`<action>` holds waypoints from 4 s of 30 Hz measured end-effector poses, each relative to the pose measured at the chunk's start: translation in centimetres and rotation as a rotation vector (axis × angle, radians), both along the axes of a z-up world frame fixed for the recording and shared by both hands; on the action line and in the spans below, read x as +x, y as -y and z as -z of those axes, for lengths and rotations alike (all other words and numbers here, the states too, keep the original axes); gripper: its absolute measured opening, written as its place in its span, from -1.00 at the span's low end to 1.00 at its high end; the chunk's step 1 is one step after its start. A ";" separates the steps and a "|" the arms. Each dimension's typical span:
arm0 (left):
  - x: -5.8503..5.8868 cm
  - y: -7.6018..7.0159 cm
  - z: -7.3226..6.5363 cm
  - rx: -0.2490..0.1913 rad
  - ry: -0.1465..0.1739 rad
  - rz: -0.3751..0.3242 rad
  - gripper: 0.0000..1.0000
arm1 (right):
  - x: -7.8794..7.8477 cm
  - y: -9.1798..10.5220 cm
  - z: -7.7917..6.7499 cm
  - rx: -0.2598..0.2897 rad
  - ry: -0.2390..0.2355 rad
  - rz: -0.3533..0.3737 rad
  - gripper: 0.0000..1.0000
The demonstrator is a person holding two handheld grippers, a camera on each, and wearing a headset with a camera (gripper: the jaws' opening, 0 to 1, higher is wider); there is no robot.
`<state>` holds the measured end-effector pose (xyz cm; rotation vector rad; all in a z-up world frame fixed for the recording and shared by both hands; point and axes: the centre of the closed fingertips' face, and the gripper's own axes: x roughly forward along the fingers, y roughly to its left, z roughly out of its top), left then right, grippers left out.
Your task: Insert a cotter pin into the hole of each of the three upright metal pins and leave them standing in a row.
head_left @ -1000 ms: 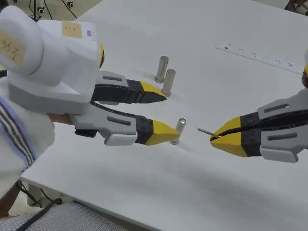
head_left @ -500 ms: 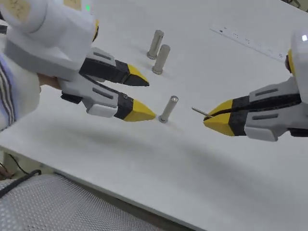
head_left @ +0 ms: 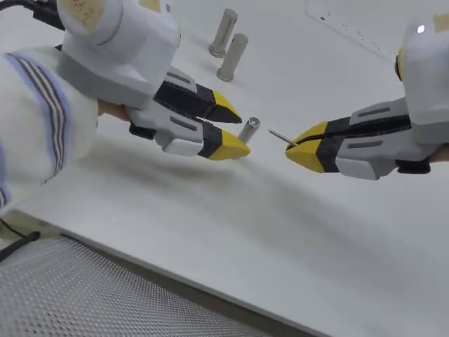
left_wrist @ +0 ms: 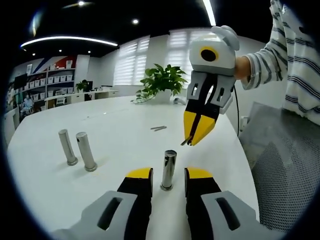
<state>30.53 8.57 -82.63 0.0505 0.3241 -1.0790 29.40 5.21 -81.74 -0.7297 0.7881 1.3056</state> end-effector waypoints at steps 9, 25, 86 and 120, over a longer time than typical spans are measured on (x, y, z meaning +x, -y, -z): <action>0.2 0.3 -0.2 -0.021 0.001 0.033 -0.74 | 0.3 -0.3 0.6 -0.008 -0.007 0.003 -0.94; -0.1 0.1 0.0 -0.010 -0.002 0.047 -0.85 | 0.4 -1.2 0.7 0.011 0.003 0.004 -0.94; -0.7 -0.7 0.5 0.083 -0.038 0.005 -0.81 | 0.1 -1.9 0.3 0.117 -0.004 0.024 -0.84; -1.1 -0.3 0.8 0.099 -0.066 -0.004 -0.75 | -0.1 -3.1 -0.2 0.192 -0.035 0.069 -0.92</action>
